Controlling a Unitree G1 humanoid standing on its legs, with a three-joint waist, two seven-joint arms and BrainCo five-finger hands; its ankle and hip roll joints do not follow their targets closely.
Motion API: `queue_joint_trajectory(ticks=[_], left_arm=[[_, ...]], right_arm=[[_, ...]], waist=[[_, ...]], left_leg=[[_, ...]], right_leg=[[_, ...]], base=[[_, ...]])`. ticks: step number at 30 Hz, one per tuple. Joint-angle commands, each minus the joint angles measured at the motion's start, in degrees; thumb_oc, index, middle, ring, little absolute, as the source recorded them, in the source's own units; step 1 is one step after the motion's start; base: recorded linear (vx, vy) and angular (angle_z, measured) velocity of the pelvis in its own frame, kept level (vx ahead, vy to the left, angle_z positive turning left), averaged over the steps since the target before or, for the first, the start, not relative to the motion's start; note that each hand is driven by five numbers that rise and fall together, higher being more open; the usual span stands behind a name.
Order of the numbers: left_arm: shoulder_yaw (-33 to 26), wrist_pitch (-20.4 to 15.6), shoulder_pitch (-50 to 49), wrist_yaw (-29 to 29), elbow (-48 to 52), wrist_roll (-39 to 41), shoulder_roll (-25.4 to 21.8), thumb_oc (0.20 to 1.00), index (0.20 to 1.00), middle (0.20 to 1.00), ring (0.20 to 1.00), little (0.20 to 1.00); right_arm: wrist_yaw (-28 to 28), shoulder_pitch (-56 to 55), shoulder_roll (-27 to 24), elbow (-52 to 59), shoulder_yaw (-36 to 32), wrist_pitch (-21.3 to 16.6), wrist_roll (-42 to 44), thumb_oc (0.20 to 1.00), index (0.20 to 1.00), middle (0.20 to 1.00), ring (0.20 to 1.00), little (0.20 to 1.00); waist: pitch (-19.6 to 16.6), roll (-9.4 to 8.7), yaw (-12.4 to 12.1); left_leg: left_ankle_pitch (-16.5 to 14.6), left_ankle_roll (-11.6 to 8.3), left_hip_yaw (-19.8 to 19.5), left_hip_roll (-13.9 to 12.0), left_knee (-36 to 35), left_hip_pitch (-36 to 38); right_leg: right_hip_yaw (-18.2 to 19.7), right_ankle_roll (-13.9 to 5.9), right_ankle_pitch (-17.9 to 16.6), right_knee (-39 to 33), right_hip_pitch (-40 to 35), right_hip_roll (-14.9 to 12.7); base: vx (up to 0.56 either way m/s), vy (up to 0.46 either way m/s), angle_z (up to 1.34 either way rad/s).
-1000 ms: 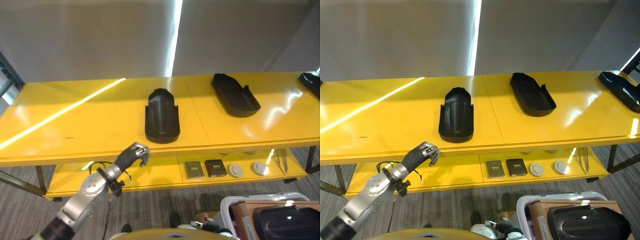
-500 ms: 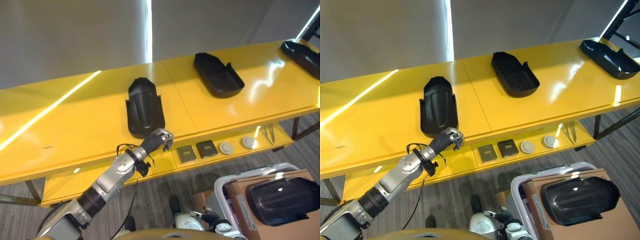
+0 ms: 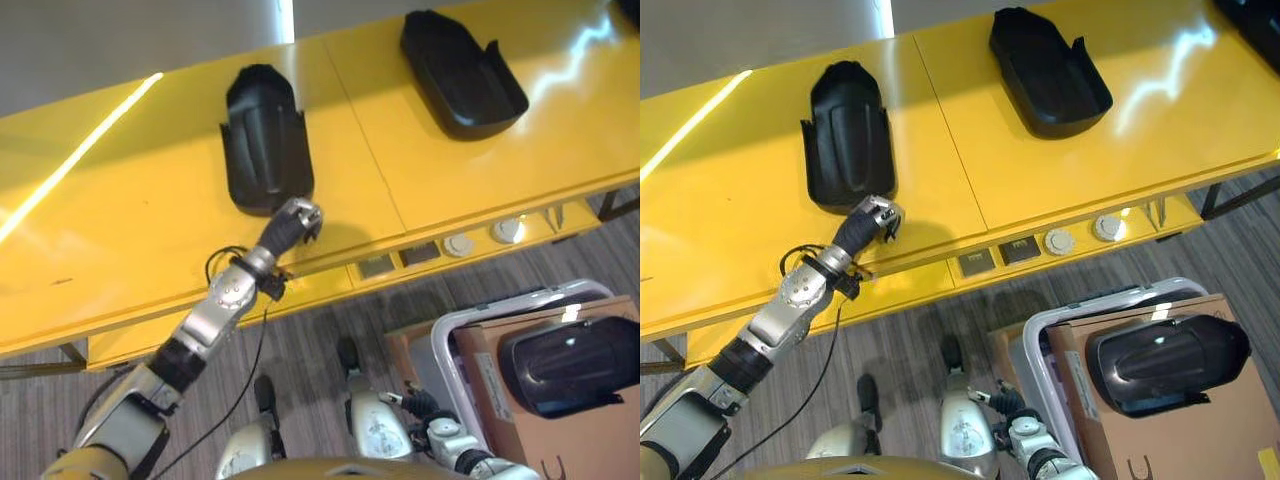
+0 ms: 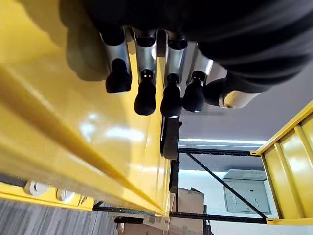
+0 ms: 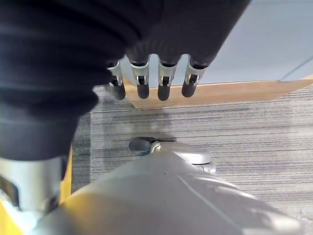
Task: Move parts from the plastic box to the shelf.
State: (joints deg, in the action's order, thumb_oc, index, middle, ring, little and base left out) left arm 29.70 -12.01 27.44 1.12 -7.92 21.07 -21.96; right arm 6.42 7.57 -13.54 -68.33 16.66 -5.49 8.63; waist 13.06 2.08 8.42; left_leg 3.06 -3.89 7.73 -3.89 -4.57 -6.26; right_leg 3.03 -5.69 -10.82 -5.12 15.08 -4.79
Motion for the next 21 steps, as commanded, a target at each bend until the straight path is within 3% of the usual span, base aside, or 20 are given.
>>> queue_joint_trajectory(ticks=[1, 12, 17, 21], left_arm=[[-1.68, -3.17, 3.44, 2.01, -0.35, -2.21, -0.79, 0.2, 0.2, 0.2, 0.2, 0.2], [-3.51, -3.88, 5.52, 4.05, -0.82, -1.49, 0.17, 0.2, 0.2, 0.2, 0.2, 0.2], [-3.27, -3.65, 3.82, 2.2, 2.8, -1.14, -0.36, 0.2, 0.2, 0.2, 0.2, 0.2], [-3.49, -3.18, -2.73, -2.12, 11.3, 1.07, -1.38, 0.2, 0.2, 0.2, 0.2, 0.2]], right_arm=[[0.29, -1.24, 2.21, -2.18, 2.26, 0.24, -0.51, 1.0, 1.0, 1.0, 1.0, 1.0], [0.37, -1.14, 1.75, -2.77, 2.14, 0.08, -0.77, 1.0, 1.0, 1.0, 1.0, 1.0], [0.27, -1.71, 1.62, -3.38, 1.09, 0.29, -0.42, 1.0, 1.0, 1.0, 1.0, 1.0], [0.08, -2.77, 1.68, -3.84, -0.44, 0.57, -0.28, 1.0, 1.0, 1.0, 1.0, 1.0]], waist=[[-1.37, -1.38, 0.21], [-1.83, -0.91, 0.64], [-2.33, -0.68, 0.47], [-4.3, -1.24, -0.47]], left_leg=[[-0.39, -1.24, -1.81, -2.03, -0.43, -1.49], [-0.74, -1.38, -1.71, -2.13, -0.43, -0.47], [-0.95, -1.35, -1.93, -2.09, -0.43, 0.55], [-1.92, -1.06, -2.44, -2.32, -0.43, 3.07]], right_leg=[[-0.79, -4.69, 5.19, 0.12, -3.8, -4.77], [-0.69, -4.52, 5.74, 0.12, -4.82, -4.86], [-1.2, -4.4, 6.15, 0.12, -6.15, -4.79], [-2.13, -4.27, 7.01, 0.12, -9.16, -4.71]], base=[[0.0, 0.0, 0.0], [0.0, 0.0, 0.0], [0.0, 0.0, 0.0], [0.02, 0.005, 0.03]])
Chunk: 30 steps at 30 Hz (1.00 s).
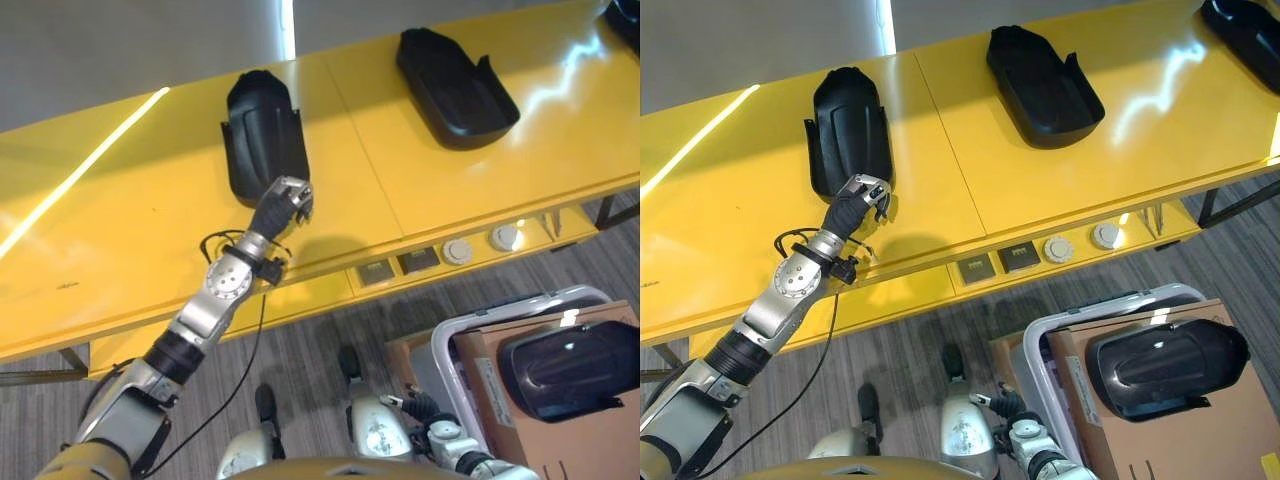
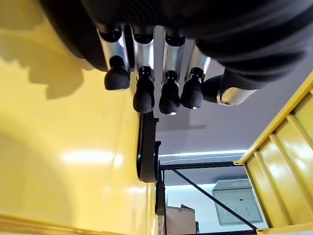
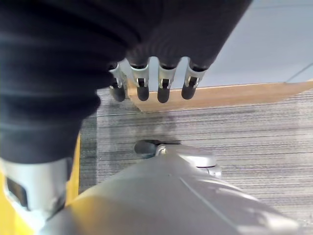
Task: Move parts from the plastic box to the shelf.
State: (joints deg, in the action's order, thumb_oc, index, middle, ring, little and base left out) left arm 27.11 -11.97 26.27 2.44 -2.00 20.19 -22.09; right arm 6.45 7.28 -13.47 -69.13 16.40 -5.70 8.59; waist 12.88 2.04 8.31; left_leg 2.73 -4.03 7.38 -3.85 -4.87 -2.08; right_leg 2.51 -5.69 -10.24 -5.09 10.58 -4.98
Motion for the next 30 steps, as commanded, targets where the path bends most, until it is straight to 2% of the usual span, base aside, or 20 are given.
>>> queue_joint_trajectory(ticks=[1, 2, 6, 9, 15, 16, 20, 21, 22, 23, 24, 26, 28, 30], left_arm=[[-1.16, -2.98, -3.74, -3.88, 6.43, 2.83, -0.92, 0.555, 0.555, 0.555, 0.555, 0.555], [-1.05, -2.56, -5.84, -5.02, 8.0, 3.77, -0.89, 1.0, 1.0, 1.0, 1.0, 1.0], [-1.16, -1.94, -11.1, -6.43, 11.01, 3.26, -1.49, 1.0, 1.0, 1.0, 1.0, 1.0], [-2.25, -1.36, -16.32, -7.5, 14.02, 1.94, -3.73, 1.0, 1.0, 1.0, 1.0, 1.0], [-3.45, -1.17, -18.41, -8.11, 16.6, 1.68, -6.1, 1.0, 1.0, 1.0, 1.0, 1.0], [-3.24, -1.21, -18.58, -7.89, 15.78, 1.74, -5.89, 1.0, 1.0, 1.0, 1.0, 1.0], [-4.79, -2.26, -20.19, -6.08, 15.48, 2.26, -5.08, 1.0, 1.0, 1.0, 1.0, 1.0], [-5.8, -2.9, -20.86, -4.78, 14.77, 1.86, -4.59, 1.0, 1.0, 1.0, 1.0, 1.0], [-6.7, -3.38, -21.22, -3.76, 14.24, 1.25, -4.49, 1.0, 1.0, 1.0, 1.0, 1.0], [-7.82, -3.75, -21.74, -3.41, 14.01, 0.15, -4.51, 1.0, 1.0, 1.0, 1.0, 1.0], [-8.31, -4.07, -22.0, -2.79, 14.32, -0.92, -4.58, 1.0, 1.0, 1.0, 1.0, 1.0], [-8.52, -3.95, -22.17, -2.57, 14.14, -1.43, -4.47, 1.0, 1.0, 1.0, 1.0, 1.0], [-8.76, -3.9, -22.13, -2.41, 13.29, -1.64, -4.03, 1.0, 1.0, 1.0, 1.0, 1.0], [-9.48, -4.08, -22.66, -2.07, 12.27, -2.06, -3.68, 1.0, 1.0, 1.0, 1.0, 1.0]], right_arm=[[-0.06, -2.8, 1.76, -3.17, -0.36, 0.83, -0.22, 1.0, 1.0, 1.0, 1.0, 1.0], [-0.08, -3.09, 1.88, -3.32, -0.73, 0.94, -0.2, 1.0, 1.0, 1.0, 1.0, 1.0], [-0.43, -4.04, 2.18, -4.29, -1.32, 1.48, -0.55, 1.0, 1.0, 1.0, 1.0, 1.0], [-0.59, -5.07, 2.57, -6.11, -2.71, 2.31, -1.13, 1.0, 1.0, 1.0, 1.0, 1.0], [-0.7, -6.76, 3.35, -5.96, -3.31, 2.56, -0.77, 1.0, 1.0, 1.0, 1.0, 1.0], [-0.65, -7.0, 3.8, -5.89, -3.78, 2.59, 0.35, 1.0, 1.0, 1.0, 1.0, 1.0], [0.78, -7.24, 4.64, -5.95, -5.95, 2.27, 2.62, 1.0, 1.0, 1.0, 1.0, 1.0], [2.23, -7.28, 4.89, -5.23, -7.69, 1.43, 4.83, 1.0, 1.0, 1.0, 1.0, 1.0], [2.59, -7.39, 5.21, -5.29, -8.02, 1.16, 5.17, 1.0, 1.0, 1.0, 1.0, 1.0], [3.11, -8.28, 5.14, -5.46, -8.55, 0.94, 4.93, 1.0, 1.0, 1.0, 1.0, 1.0], [3.34, -8.71, 4.72, -5.8, -8.86, 0.93, 4.47, 1.0, 1.0, 1.0, 1.0, 1.0], [3.31, -9.06, 4.48, -6.03, -8.95, 0.94, 4.22, 1.0, 1.0, 1.0, 1.0, 1.0], [3.27, -9.27, 3.95, -6.93, -9.39, 1.18, 3.7, 1.0, 1.0, 1.0, 1.0, 1.0], [3.3, -9.55, 3.69, -6.94, -9.16, 1.28, 2.71, 1.0, 1.0, 1.0, 1.0, 1.0]], waist=[[-4.63, -1.51, -0.67], [-5.2, -1.86, -1.01], [-6.72, -3.01, -2.21], [-8.14, -4.65, -3.86], [-8.19, -6.66, -4.91], [-7.7, -7.26, -4.55], [-6.22, -7.03, -3.49], [-5.3, -6.52, -3.12], [-5.1, -5.96, -3.45], [-5.34, -5.17, -3.74], [-5.24, -4.94, -4.13], [-5.45, -4.94, -4.41], [-5.98, -5.07, -5.43], [-6.82, -5.36, -6.0]], left_leg=[[-1.83, -0.85, -2.21, -2.41, -0.13, -0.47], [-2.14, -0.74, -2.47, -2.44, -0.13, 0.25], [-3.19, -0.18, -2.83, -2.3, -0.13, 2.21], [-4.38, 0.91, -3.91, -1.37, -0.13, 4.28], [-5.36, 2.38, -5.48, 0.23, 0.13, 5.4], [-5.47, 2.88, -5.35, 0.74, 0.28, 5.3], [-4.78, 3.84, -3.13, 2.23, -0.11, 2.13], [-4.71, 3.93, -1.29, 1.74, -0.13, 1.34], [-4.53, 3.8, 0.07, 1.13, -0.13, 1.31], [-4.26, 3.76, 2.43, 0.28, -0.08, 1.7], [-4.67, 3.84, 3.9, -0.19, 0.17, 2.55], [-4.61, 3.87, 4.98, -0.3, 0.18, 2.96], [-5.02, 3.93, 7.3, -0.46, 0.65, 3.62], [-4.88, 3.56, 9.62, -0.43, 0.78, 3.9]], right_leg=[[-1.87, -4.26, 6.62, 0.09, -5.39, -4.54], [-2.2, -4.25, 6.83, 0.09, -6.24, -4.55], [-2.77, -4.46, 7.36, 0.28, -8.49, -4.87], [-3.74, -5.03, 8.33, 2.41, -10.43, -5.81], [-4.22, -6.24, 8.62, 6.44, -10.64, -7.41], [-3.38, -6.78, 6.54, 7.06, -9.86, -7.93], [-0.41, -8.22, -1.1, 4.17, -4.44, -9.13], [-1.69, -8.09, -1.4, 4.3, -2.32, -8.03], [-4.77, -7.63, -0.01, 4.89, -2.29, -7.79], [-9.53, -6.41, 2.74, 6.69, -2.97, -7.46], [-12.23, -6.01, 4.48, 8.25, -3.99, -7.53], [-13.14, -5.64, 5.35, 8.86, -4.66, -7.46], [-16.81, -5.37, 7.28, 10.17, -6.99, -7.7], [-18.8, -5.55, 6.86, 7.51, -9.17, -7.97]], base=[[0.06, 0.007, 0.06], [0.04, 0.005, 0.05], [0.04, 0.046, 0.16], [0.03, 0.112, 0.11], [-0.02, 0.118, 0.23], [-0.09, 0.198, 0.12], [-0.18, 0.221, -0.2], [-0.19, 0.158, -0.65], [-0.15, 0.177, -1.49], [-0.07, 0.134, -1.7], [-0.05, 0.095, -1.77], [-0.06, 0.012, -1.27], [-0.06, -0.046, -1.06], [-0.04, -0.101, -1.04]])
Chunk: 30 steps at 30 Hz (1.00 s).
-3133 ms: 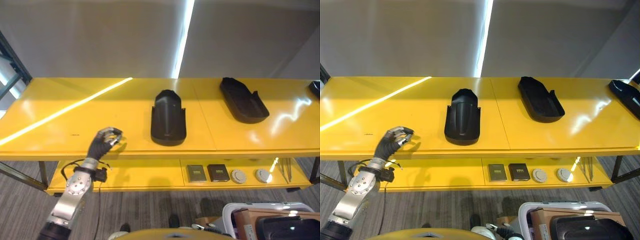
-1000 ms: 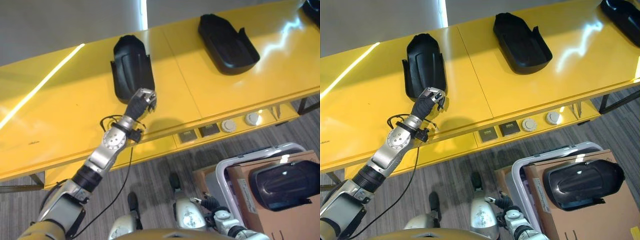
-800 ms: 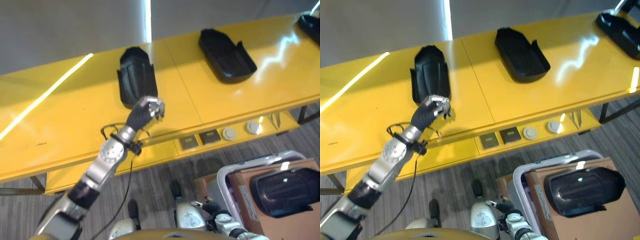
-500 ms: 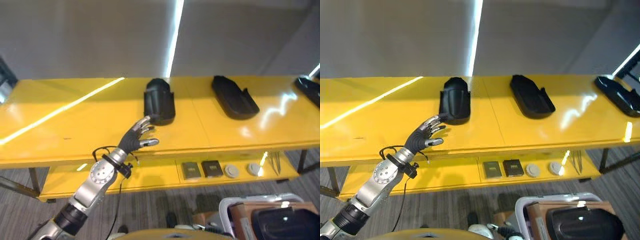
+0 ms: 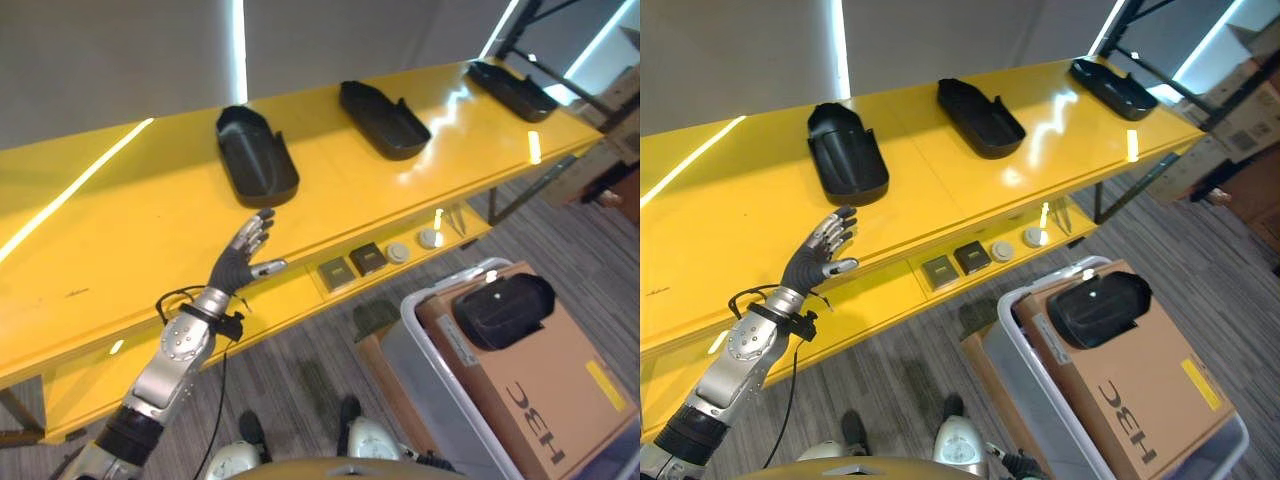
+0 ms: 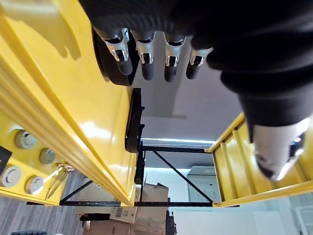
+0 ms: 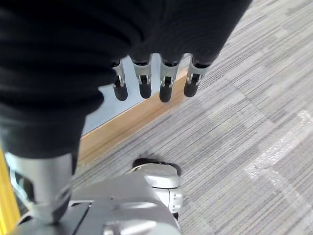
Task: Move parts from the plastic box to the shelf.
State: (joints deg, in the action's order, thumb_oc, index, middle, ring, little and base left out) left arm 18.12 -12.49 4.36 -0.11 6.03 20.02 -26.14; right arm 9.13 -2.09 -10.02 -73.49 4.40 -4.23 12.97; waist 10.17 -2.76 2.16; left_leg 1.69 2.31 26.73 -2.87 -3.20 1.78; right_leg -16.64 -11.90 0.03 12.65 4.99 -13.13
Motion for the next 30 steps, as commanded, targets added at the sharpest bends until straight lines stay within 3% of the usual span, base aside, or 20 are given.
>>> queue_joint_trajectory(ticks=[1, 3, 4, 10, 11, 12, 13, 14, 15, 17, 19, 20, 23, 24, 26, 27, 28, 29, 30], left_arm=[[-0.49, -3.57, -0.75, 0.48, 4.24, -1.88, 0.37, 1.0, 1.0, 1.0, 1.0, 1.0], [-1.51, -3.57, -2.78, 0.94, 1.45, -2.33, 1.38, 1.0, 1.0, 1.0, 1.0, 1.0], [-2.15, -3.63, -3.71, 1.56, -0.08, -4.17, 1.17, 1.0, 1.0, 1.0, 1.0, 1.0], [-3.59, -3.03, -4.74, 2.42, -2.31, -4.25, 2.39, 1.0, 1.0, 1.0, 1.0, 1.0], [-3.79, -2.97, -4.44, 2.54, -2.79, -4.65, 2.56, 1.0, 1.0, 1.0, 1.0, 1.0], [-2.87, -3.31, -3.64, 3.79, -3.79, -5.24, 3.57, 1.0, 1.0, 1.0, 1.0, 1.0], [-2.42, -3.34, -3.43, 4.3, -4.47, -6.69, 3.89, 1.0, 1.0, 1.0, 1.0, 1.0], [-2.38, -3.36, -3.35, 4.33, -4.52, -6.72, 3.93, 1.0, 1.0, 1.0, 1.0, 1.0], [-1.48, -3.52, -3.4, 5.39, -5.28, -7.77, 4.08, 1.0, 1.0, 1.0, 1.0, 1.0], [-1.39, -3.64, -3.17, 6.07, -5.56, -8.34, 3.99, 1.0, 1.0, 1.0, 1.0, 1.0], [-1.3, -3.53, -3.34, 7.37, -6.11, -11.06, 3.38, 1.0, 1.0, 1.0, 1.0, 1.0], [-1.01, -3.4, -3.96, 7.32, -7.11, -11.62, 2.92, 1.0, 1.0, 1.0, 1.0, 1.0], [0.25, -3.86, -3.71, 8.05, -8.99, -13.6, 2.18, 1.0, 1.0, 1.0, 1.0, 1.0], [0.37, -3.82, -4.21, 9.59, -11.62, -15.11, 1.79, 1.0, 1.0, 1.0, 1.0, 1.0], [0.43, -4.02, -4.24, 10.35, -13.49, -15.66, 1.88, 1.0, 1.0, 1.0, 1.0, 1.0], [-0.27, -3.69, -4.3, 13.18, -17.44, -17.74, 1.95, 1.0, 1.0, 1.0, 1.0, 1.0], [-0.2, -3.77, -4.2, 13.23, -17.58, -17.78, 1.98, 1.0, 1.0, 1.0, 1.0, 1.0], [-0.86, -3.64, -4.4, 15.34, -21.01, -18.09, 2.88, 1.0, 1.0, 1.0, 1.0, 1.0], [-0.87, -3.57, -4.21, 16.07, -22.91, -18.91, 3.42, 1.0, 1.0, 1.0, 1.0, 1.0]], right_arm=[[0.62, -0.19, 0.25, -2.58, 2.84, -0.2, -1.67, 1.0, 1.0, 1.0, 1.0, 1.0], [0.67, 0.04, 0.23, -1.74, 2.93, -0.35, -1.95, 1.0, 1.0, 1.0, 1.0, 1.0], [0.59, -0.1, -0.07, -1.19, 3.71, -0.7, -2.34, 1.0, 1.0, 1.0, 1.0, 1.0], [0.67, -1.04, -0.74, -0.13, 4.28, -1.59, -2.27, 1.0, 1.0, 1.0, 1.0, 1.0], [0.65, -1.34, -1.58, -0.55, 4.72, -1.85, -2.44, 1.0, 1.0, 1.0, 1.0, 1.0], [1.03, -0.6, -3.56, -0.6, 5.0, -1.9, -2.61, 1.0, 1.0, 1.0, 1.0, 1.0], [1.34, -0.09, -4.46, -0.75, 4.69, -1.98, -2.9, 1.0, 1.0, 1.0, 1.0, 1.0], [1.34, -0.05, -4.49, -0.76, 4.65, -1.98, -2.9, 1.0, 1.0, 1.0, 1.0, 1.0], [2.67, 0.49, -5.63, 0.06, 4.09, -2.69, -2.77, 1.0, 1.0, 1.0, 1.0, 1.0], [3.14, 0.9, -6.2, 0.81, 3.47, -3.12, -2.34, 1.0, 1.0, 1.0, 1.0, 1.0], [4.99, 2.04, -7.67, 2.97, 3.47, -4.02, -3.6, 1.0, 1.0, 1.0, 1.0, 1.0], [5.65, 2.92, -8.28, 4.22, 3.5, -4.34, -4.33, 1.0, 1.0, 1.0, 1.0, 1.0], [7.47, 2.21, -8.13, 11.02, 1.88, -6.51, -2.22, 1.0, 1.0, 1.0, 1.0, 1.0], [9.67, 2.38, -8.61, 18.34, 1.96, -7.5, -3.85, 1.0, 1.0, 1.0, 1.0, 1.0], [10.21, 2.51, -8.53, 21.33, 2.16, -7.68, -4.72, 1.0, 1.0, 1.0, 1.0, 1.0], [12.36, 3.76, -8.38, 31.38, 3.15, -8.74, -7.93, 1.0, 1.0, 1.0, 1.0, 1.0], [12.39, 3.68, -8.36, 31.57, 3.08, -8.6, -7.98, 1.0, 1.0, 1.0, 1.0, 1.0], [13.58, 3.76, -8.16, 38.61, 3.49, -10.0, -10.65, 1.0, 1.0, 1.0, 1.0, 1.0], [14.26, 3.68, -8.64, 42.09, 4.21, -10.43, -13.42, 1.0, 1.0, 1.0, 1.0, 1.0]], waist=[[-4.1, -0.56, 0.15], [-4.92, 0.14, 0.27], [-5.17, 0.88, 0.85], [-4.44, 2.74, 2.87], [-2.6, 2.64, 3.01], [-0.86, 3.19, 1.06], [-0.57, 3.61, 0.1], [-0.66, 3.61, 0.18], [0.08, 4.35, -0.7], [0.37, 4.86, -0.68], [1.01, 5.57, -1.18], [1.02, 5.67, -0.87], [1.36, 6.22, 0.66], [2.54, 5.89, 2.31], [3.08, 5.66, 2.1], [4.72, 5.67, 1.22], [4.52, 5.63, 0.9], [4.77, 5.5, 0.32], [4.67, 5.27, 0.26]], left_leg=[[-3.85, -2.78, -9.73, -1.4, -0.88, 0.04], [-3.4, -3.22, -7.84, -1.54, -0.52, -0.19], [-2.89, -3.94, -7.29, -2.36, -0.09, 0.22], [-2.71, -6.02, -7.87, -5.94, 4.94, -0.06], [-3.18, -6.61, -9.82, -7.7, 12.77, -2.45], [-2.65, -6.74, -20.27, -3.23, 11.99, -5.46], [-2.56, -6.57, -26.52, -0.04, 9.46, -6.72], [-2.29, -6.54, -26.61, 0.04, 9.26, -6.85], [0.35, -6.97, -34.91, 2.2, 5.69, -9.41], [0.9, -6.83, -37.01, 3.25, 4.87, -10.47], [1.63, -6.36, -42.88, 6.22, 4.81, -11.77], [0.14, -5.6, -44.04, 6.65, 5.44, -11.24], [0.77, -5.32, -41.93, 5.6, 4.36, -10.5], [-0.13, -4.08, -39.75, 5.56, 4.59, -10.91], [-0.49, -3.64, -37.63, 5.19, 4.68, -11.27], [-1.13, -3.35, -31.25, 2.6, 4.33, -11.63], [-0.96, -3.36, -30.96, 2.55, 4.28, -11.88], [-0.99, -3.78, -26.88, 0.62, 2.8, -11.18], [-0.68, -3.92, -25.31, 0.36, 2.09, -11.0]], right_leg=[[0.34, 0.65, -3.41, -10.23, -3.57, 0.18], [0.63, 0.76, -2.52, -12.72, -4.2, 0.56], [2.24, 1.78, -1.53, -13.34, -4.44, 1.9], [4.0, 4.62, 1.23, -12.63, -5.33, 4.9], [5.21, 6.28, 2.35, -12.03, -6.1, 5.81], [7.69, 6.64, 2.22, -12.58, -6.14, 6.4], [9.5, 6.5, 2.02, -12.77, -5.97, 6.92], [9.41, 6.49, 1.9, -12.82, -5.82, 6.86], [12.97, 6.08, 1.52, -13.24, -5.57, 7.72], [14.38, 5.88, 1.47, -13.27, -5.3, 7.95], [18.63, 6.06, 1.63, -12.25, -4.37, 9.56], [21.24, 6.03, 2.07, -11.49, -3.8, 10.42], [22.38, 5.76, 1.9, -11.76, -2.71, 10.17], [24.66, 4.67, 0.7, -11.38, -0.23, 9.62], [26.18, 3.84, -0.22, -11.11, 1.39, 9.43], [23.25, 2.4, -1.94, -10.66, 4.44, 7.07], [23.58, 2.38, -2.18, -10.68, 4.84, 7.12], [16.78, 2.2, -3.07, -12.54, 4.3, 4.47], [14.56, 1.86, -3.84, -13.4, 4.46, 3.7]], base=[[-0.06, -0.13, -0.45], [-0.03, -0.224, -0.3], [0.02, -0.227, -0.62], [0.03, -0.227, -0.2], [-0.03, -0.209, -0.21], [-0.01, -0.236, -0.35], [-0.03, -0.066, -0.8], [0.05, -0.042, -1.32], [0.05, -0.006, -1.31], [0.05, 0.012, -0.91], [0.07, 0.054, -0.95], [0.1, 0.101, -1.1], [0.02, 0.197, -1.39], [-0.07, 0.285, -0.85], [-0.08, 0.192, -0.87], [-0.08, 0.096, -1.34], [-0.09, 0.11, -2.11], [-0.03, 0.072, -2.04], [-0.02, 0.105, -1.93]])
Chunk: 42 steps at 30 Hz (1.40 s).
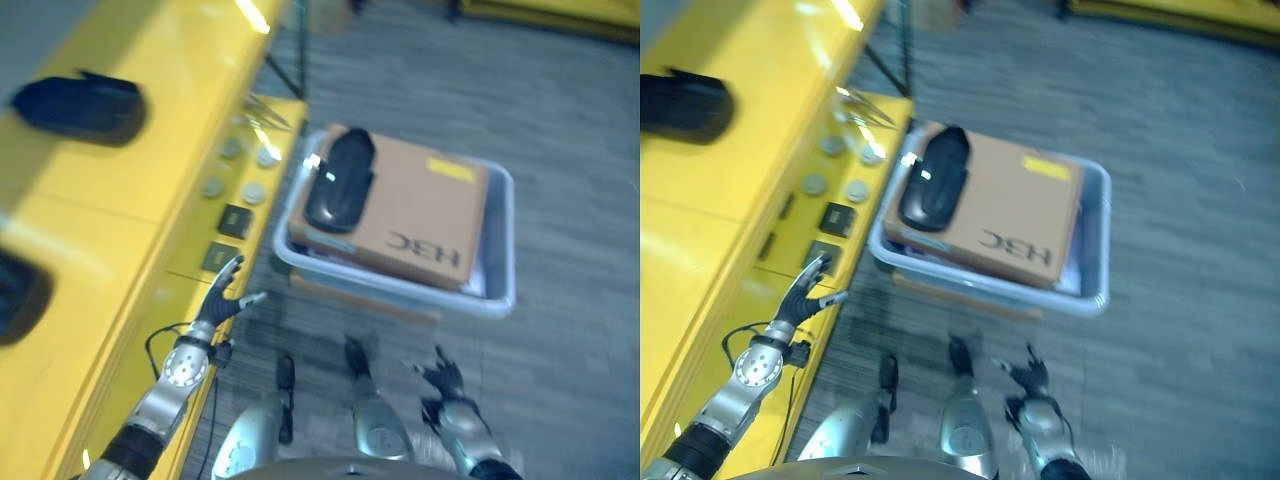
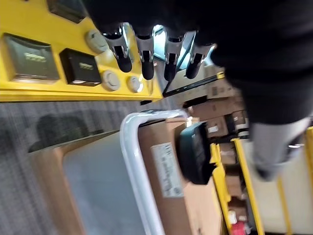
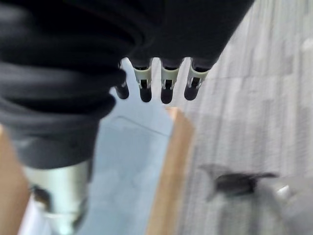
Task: Move parts from the plastic box to the shelf.
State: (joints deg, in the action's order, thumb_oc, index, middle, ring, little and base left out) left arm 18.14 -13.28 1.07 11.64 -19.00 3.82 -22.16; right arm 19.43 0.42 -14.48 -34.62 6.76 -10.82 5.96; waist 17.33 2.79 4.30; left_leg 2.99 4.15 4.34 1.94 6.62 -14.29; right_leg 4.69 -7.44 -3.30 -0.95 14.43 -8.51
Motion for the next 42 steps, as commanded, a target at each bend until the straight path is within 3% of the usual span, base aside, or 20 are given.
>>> queue_joint_trajectory(ticks=[1, 3, 9, 14, 15, 18, 20, 23, 27, 36, 39, 42], left_arm=[[-0.85, -2.64, -0.75, 4.98, 0.51, -3.74, -0.28, 1.0, 1.0, 1.0, 1.0, 1.0], [-0.53, -2.7, -0.39, 5.98, -0.63, -5.17, -0.05, 1.0, 1.0, 1.0, 1.0, 1.0], [0.54, -1.75, -0.45, 7.22, -10.06, -6.61, 2.47, 1.0, 1.0, 1.0, 1.0, 1.0], [1.99, -0.51, 1.28, 8.38, -18.67, -5.98, 5.26, 1.0, 1.0, 1.0, 1.0, 1.0], [3.08, 0.12, 2.4, 8.54, -23.29, -6.04, 6.51, 1.0, 1.0, 1.0, 1.0, 1.0], [3.61, 0.4, 3.49, 9.15, -26.68, -5.64, 7.29, 1.0, 1.0, 1.0, 1.0, 1.0], [3.93, 0.76, 4.03, 10.08, -30.07, -5.27, 7.49, 1.0, 1.0, 1.0, 1.0, 1.0], [3.59, 0.95, 4.85, 10.62, -33.92, -4.58, 8.01, 1.0, 1.0, 1.0, 1.0, 1.0], [4.59, 0.93, 4.95, 11.36, -36.78, -4.3, 7.87, 1.0, 1.0, 1.0, 1.0, 1.0], [5.86, 0.93, 5.9, 11.31, -38.72, -1.65, 7.39, 1.0, 1.0, 1.0, 1.0, 1.0], [7.38, 0.8, 6.85, 10.54, -38.8, 0.39, 7.34, 1.0, 1.0, 1.0, 1.0, 1.0], [8.24, 0.88, 7.45, 10.05, -38.89, 0.84, 7.47, 1.0, 1.0, 1.0, 1.0, 1.0]], right_arm=[[4.06, 0.79, -5.09, 7.91, 2.25, -4.84, -8.85, 1.0, 1.0, 1.0, 1.0, 1.0], [4.93, -0.44, -5.68, 11.65, 1.88, -5.96, -10.36, 1.0, 1.0, 1.0, 1.0, 1.0], [4.14, -9.23, -10.7, 37.83, -1.08, -12.74, -11.73, 1.0, 1.0, 1.0, 1.0, 1.0], [6.01, -1.42, -13.3, 39.08, 2.65, -11.47, -13.8, 1.0, 1.0, 1.0, 1.0, 1.0], [7.3, 6.14, -13.9, 35.71, 5.32, -9.08, -16.12, 1.0, 1.0, 1.0, 1.0, 1.0], [8.78, 14.03, -13.24, 31.73, 7.63, -7.22, -16.56, 1.0, 1.0, 1.0, 1.0, 1.0], [12.38, 25.35, -12.18, 21.33, 9.75, -3.75, -17.26, 1.0, 1.0, 1.0, 1.0, 1.0], [13.97, 30.51, -11.01, 16.51, 10.41, -2.62, -16.38, 1.0, 1.0, 1.0, 1.0, 1.0], [17.47, 42.74, -12.38, 3.97, 11.81, 0.16, -17.72, 1.0, 1.0, 1.0, 1.0, 1.0], [18.23, 57.35, -16.32, -16.95, 15.01, 2.79, -14.15, 1.0, 1.0, 1.0, 1.0, 1.0], [15.6, 62.48, -18.01, -30.36, 17.03, 3.12, -9.38, 1.0, 1.0, 1.0, 1.0, 1.0], [14.08, 63.93, -18.37, -34.98, 17.35, 3.17, -7.08, 1.0, 1.0, 1.0, 1.0, 1.0]], waist=[[-2.46, -0.71, -1.53], [-2.14, -1.04, -1.07], [-2.17, -2.28, 1.78], [-2.0, -2.42, 1.12], [-2.08, -2.3, -0.05], [-1.94, -2.15, -1.02], [-1.29, -1.87, -3.18], [-0.88, -1.83, -4.01], [-0.17, -1.55, -6.93], [1.15, -1.32, -9.92], [1.93, -1.06, -11.55], [2.34, -0.69, -12.37]], left_leg=[[-1.94, -5.8, -1.97, -4.38, -8.36, 5.36], [-1.69, -5.84, -1.26, -4.38, -9.04, 5.7], [-1.04, -6.25, -0.82, -4.58, -10.9, 6.48], [-0.78, -6.35, -1.65, -4.82, -11.46, 6.15], [-0.49, -6.42, -2.23, -4.83, -11.61, 5.77], [-0.26, -6.46, -2.83, -4.74, -11.62, 5.28], [0.4, -6.67, -4.14, -4.64, -11.62, 3.64], [0.73, -6.87, -4.76, -4.51, -11.62, 2.89], [1.34, -7.17, -6.83, -4.3, -11.56, 1.35], [2.04, -7.34, -9.56, -3.77, -11.12, -0.9], [2.49, -7.46, -11.01, -3.36, -10.89, -2.41], [2.77, -7.5, -11.7, -3.11, -10.86, -3.18]], right_leg=[[-7.55, -2.87, -1.01, -0.61, -4.81, -1.13], [-7.06, -3.04, -1.68, -0.43, -3.63, -1.05], [-8.38, -2.97, -2.35, -2.64, -3.66, -0.84], [-9.09, -2.95, -2.46, -3.45, -3.61, -0.72], [-9.66, -2.87, -2.36, -3.73, -3.72, -0.75], [-10.06, -2.78, -2.31, -3.9, -3.71, -0.72], [-10.92, -2.57, -2.36, -4.05, -3.29, -0.77], [-11.35, -2.49, -2.48, -4.05, -3.05, -0.74], [-12.54, -2.35, -2.44, -4.05, -2.95, -0.66], [-13.89, -2.28, -2.7, -3.99, -2.6, -0.93], [-14.77, -2.45, -3.12, -3.99, -1.93, -1.18], [-15.19, -2.57, -3.24, -4.04, -1.62, -1.34]], base=[[0.0, 0.097, -1.24], [0.01, 0.028, -0.98], [0.06, -0.04, 0.0], [0.04, -0.062, -0.07], [0.01, -0.036, 0.03], [0.01, -0.028, 0.09], [-0.03, -0.055, 0.34], [-0.02, -0.025, 0.34], [0.01, -0.022, 0.28], [0.0, 0.005, 0.21], [-0.01, 0.018, 0.12], [-0.02, 0.007, 0.17]])
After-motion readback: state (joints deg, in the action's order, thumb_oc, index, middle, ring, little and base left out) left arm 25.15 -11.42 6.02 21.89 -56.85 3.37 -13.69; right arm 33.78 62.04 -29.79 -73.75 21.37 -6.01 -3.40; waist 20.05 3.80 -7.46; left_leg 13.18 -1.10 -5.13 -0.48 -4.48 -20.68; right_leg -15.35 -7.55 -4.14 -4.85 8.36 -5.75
